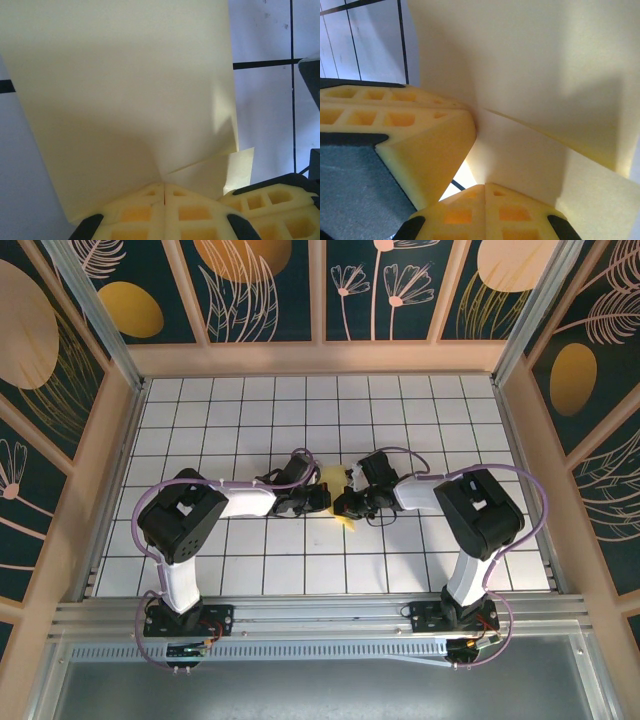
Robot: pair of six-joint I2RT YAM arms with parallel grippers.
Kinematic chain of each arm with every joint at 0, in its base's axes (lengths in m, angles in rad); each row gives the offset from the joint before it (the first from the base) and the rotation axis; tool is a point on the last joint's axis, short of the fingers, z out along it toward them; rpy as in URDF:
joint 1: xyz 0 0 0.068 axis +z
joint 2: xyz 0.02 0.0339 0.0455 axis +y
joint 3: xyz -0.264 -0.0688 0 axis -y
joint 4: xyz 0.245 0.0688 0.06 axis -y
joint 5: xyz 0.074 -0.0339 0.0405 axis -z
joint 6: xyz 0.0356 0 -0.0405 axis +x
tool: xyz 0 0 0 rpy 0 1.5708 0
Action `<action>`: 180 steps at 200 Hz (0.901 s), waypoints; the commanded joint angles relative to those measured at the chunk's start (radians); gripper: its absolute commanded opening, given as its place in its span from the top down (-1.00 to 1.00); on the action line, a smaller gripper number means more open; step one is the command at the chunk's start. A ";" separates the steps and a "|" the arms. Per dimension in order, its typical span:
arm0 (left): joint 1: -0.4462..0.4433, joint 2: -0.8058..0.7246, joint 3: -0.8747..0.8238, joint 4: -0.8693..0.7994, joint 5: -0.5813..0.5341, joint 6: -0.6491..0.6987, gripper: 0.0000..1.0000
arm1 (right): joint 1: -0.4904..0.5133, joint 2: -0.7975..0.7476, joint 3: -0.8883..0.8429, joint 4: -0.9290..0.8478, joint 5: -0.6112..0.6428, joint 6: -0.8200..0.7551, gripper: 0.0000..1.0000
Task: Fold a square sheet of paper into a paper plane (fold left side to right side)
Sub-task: Third fold the triangle at the center of the table.
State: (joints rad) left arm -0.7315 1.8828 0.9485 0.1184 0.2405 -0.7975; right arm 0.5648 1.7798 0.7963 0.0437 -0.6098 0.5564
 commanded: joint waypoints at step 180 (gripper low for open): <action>0.004 0.042 0.046 -0.118 -0.076 0.044 1.00 | -0.013 -0.175 -0.184 -0.128 0.070 -0.015 1.00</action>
State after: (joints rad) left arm -0.7326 1.8900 0.9787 0.0734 0.2234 -0.7738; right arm 0.5602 1.6299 0.6498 -0.0029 -0.5724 0.5491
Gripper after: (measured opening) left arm 0.054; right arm 0.052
